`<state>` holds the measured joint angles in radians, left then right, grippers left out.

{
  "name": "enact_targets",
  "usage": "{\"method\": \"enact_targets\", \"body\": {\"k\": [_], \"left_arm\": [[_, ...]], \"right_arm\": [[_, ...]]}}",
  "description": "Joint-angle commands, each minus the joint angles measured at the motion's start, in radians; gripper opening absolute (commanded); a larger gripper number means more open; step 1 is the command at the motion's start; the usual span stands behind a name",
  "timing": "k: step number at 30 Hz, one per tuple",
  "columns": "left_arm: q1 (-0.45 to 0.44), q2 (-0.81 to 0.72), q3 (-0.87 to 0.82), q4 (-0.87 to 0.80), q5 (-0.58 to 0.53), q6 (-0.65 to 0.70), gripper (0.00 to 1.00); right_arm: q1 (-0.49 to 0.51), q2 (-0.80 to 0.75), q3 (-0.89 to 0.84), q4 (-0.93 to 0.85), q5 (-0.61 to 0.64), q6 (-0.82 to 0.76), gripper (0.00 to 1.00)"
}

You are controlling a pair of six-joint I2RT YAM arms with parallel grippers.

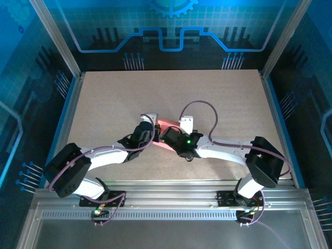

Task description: Fold the paper box

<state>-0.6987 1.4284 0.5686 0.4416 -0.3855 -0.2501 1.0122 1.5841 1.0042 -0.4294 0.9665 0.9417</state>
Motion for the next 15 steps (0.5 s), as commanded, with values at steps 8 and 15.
{"method": "enact_targets", "body": {"k": [8,15], "left_arm": [[-0.019,0.046,-0.106,0.277,0.004,0.082,0.00],[-0.038,0.178,-0.137,0.523,-0.046,0.095,0.00]], "right_arm": [[-0.169,-0.026,-0.176,0.519,-0.205,-0.392,0.00],[-0.186,0.040,-0.261,0.776,-0.238,-0.425,0.00]]}}
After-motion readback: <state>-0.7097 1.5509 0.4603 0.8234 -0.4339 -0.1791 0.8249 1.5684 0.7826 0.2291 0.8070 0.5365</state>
